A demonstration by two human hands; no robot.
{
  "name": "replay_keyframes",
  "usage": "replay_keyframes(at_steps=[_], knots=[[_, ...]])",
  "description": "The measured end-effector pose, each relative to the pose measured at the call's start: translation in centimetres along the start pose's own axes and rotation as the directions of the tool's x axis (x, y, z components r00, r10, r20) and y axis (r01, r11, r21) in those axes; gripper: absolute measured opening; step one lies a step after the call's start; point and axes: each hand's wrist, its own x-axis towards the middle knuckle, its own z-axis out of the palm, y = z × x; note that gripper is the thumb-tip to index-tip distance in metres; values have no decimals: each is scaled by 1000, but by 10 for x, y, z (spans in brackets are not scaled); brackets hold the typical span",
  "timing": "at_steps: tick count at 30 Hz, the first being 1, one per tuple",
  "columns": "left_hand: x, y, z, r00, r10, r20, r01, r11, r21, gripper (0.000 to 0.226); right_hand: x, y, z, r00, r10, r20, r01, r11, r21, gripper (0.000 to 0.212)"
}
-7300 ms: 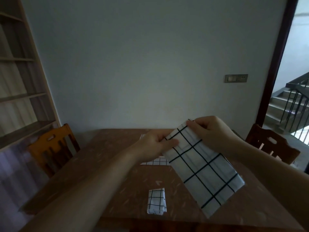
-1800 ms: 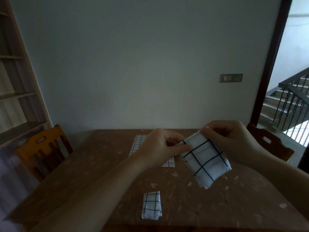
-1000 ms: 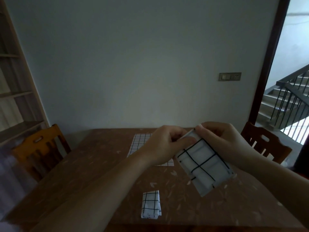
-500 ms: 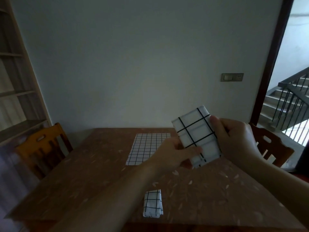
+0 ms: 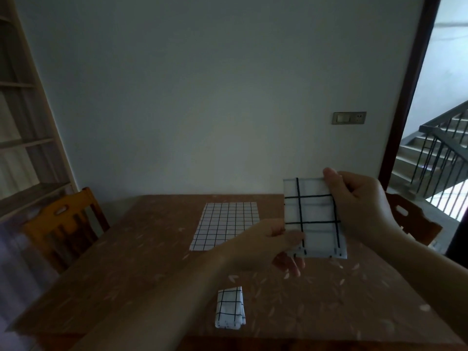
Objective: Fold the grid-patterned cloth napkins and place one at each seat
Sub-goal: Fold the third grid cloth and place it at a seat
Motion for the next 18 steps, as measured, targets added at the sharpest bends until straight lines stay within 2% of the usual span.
replay_keyframes(at_steps=[4,7,9,10,12,14,16,18], knots=[[4,-2,5,998,20,-53,-18,999,33,20,3,7,-2,998,-13,-57,9,997,-76,60],[8,3,7,1000,1,-23,2,994,109,25,1,12,-5,997,-35,-69,24,987,-157,60],[14,9,8,993,48,-109,-30,986,162,39,-2,13,-6,997,-45,-67,31,981,-194,59],[19,13,11,977,93,-192,-73,992,106,41,-5,11,-6,996,-55,-72,40,978,-207,58],[31,17,17,903,139,-406,-173,984,-48,39,-9,4,-3,993,-67,-96,43,973,-229,57],[42,15,24,776,190,-601,-265,963,-39,38,-13,-2,0,991,-43,-124,16,977,-213,57],[46,10,28,688,253,-680,-318,948,30,37,-18,-10,3,992,16,-126,-37,986,-165,57],[44,5,24,658,250,-710,-320,947,37,36,-29,-20,6,991,116,-71,-122,990,-78,55]])
